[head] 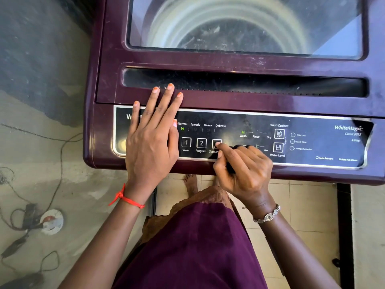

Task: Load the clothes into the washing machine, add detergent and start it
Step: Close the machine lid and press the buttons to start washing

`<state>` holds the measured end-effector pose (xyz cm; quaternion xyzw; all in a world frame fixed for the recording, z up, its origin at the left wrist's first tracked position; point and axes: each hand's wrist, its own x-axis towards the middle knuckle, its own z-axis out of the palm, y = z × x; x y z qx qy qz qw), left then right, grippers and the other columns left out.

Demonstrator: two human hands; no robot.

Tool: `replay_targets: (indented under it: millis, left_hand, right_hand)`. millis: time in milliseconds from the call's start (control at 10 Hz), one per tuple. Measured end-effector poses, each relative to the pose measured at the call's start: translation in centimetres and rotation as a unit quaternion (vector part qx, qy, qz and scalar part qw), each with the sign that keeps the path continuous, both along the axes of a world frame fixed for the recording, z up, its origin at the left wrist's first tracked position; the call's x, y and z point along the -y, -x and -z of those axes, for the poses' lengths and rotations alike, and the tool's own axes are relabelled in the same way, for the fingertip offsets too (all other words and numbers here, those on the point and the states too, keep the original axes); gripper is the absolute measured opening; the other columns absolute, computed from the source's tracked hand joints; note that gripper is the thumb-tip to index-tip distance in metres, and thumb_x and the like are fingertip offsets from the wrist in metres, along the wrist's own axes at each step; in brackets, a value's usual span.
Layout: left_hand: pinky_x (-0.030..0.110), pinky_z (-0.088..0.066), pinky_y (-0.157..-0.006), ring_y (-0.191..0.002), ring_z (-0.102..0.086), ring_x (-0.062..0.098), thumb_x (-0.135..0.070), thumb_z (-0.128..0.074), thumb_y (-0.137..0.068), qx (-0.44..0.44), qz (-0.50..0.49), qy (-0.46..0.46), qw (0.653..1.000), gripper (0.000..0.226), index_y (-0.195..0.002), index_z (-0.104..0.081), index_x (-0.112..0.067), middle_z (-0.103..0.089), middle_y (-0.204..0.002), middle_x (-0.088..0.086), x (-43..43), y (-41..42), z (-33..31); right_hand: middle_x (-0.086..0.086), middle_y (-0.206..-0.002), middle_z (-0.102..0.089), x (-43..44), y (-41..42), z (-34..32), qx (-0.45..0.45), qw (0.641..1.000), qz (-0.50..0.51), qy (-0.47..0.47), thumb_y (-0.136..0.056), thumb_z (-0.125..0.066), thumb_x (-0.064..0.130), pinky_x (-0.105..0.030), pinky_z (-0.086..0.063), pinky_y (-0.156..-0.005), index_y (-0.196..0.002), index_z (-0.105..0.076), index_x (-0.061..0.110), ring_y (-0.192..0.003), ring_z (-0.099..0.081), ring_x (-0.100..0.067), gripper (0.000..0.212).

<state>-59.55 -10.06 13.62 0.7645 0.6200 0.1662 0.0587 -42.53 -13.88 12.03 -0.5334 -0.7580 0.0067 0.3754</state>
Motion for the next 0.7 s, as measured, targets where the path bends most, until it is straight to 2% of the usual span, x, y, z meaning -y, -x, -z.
replay_targets:
  millis: [700]
  left_hand:
    - [0.042,-0.014,-0.119,-0.142,-0.023,0.016,-0.015,-0.032,-0.096,0.004,0.000,-0.009,1.000,0.046,-0.141,-0.039,-0.018,-0.035,-0.150,-0.001,0.03,-0.02,0.09]
  right_hand:
    - [-0.002,-0.042,-0.045,-0.12,0.21,-0.27,0.017,1.000,0.016,-0.013,-0.085,-0.055,0.006,-0.030,-0.036,-0.036,-0.084,-0.073,-0.004,-0.036,-0.043,-0.020,0.020]
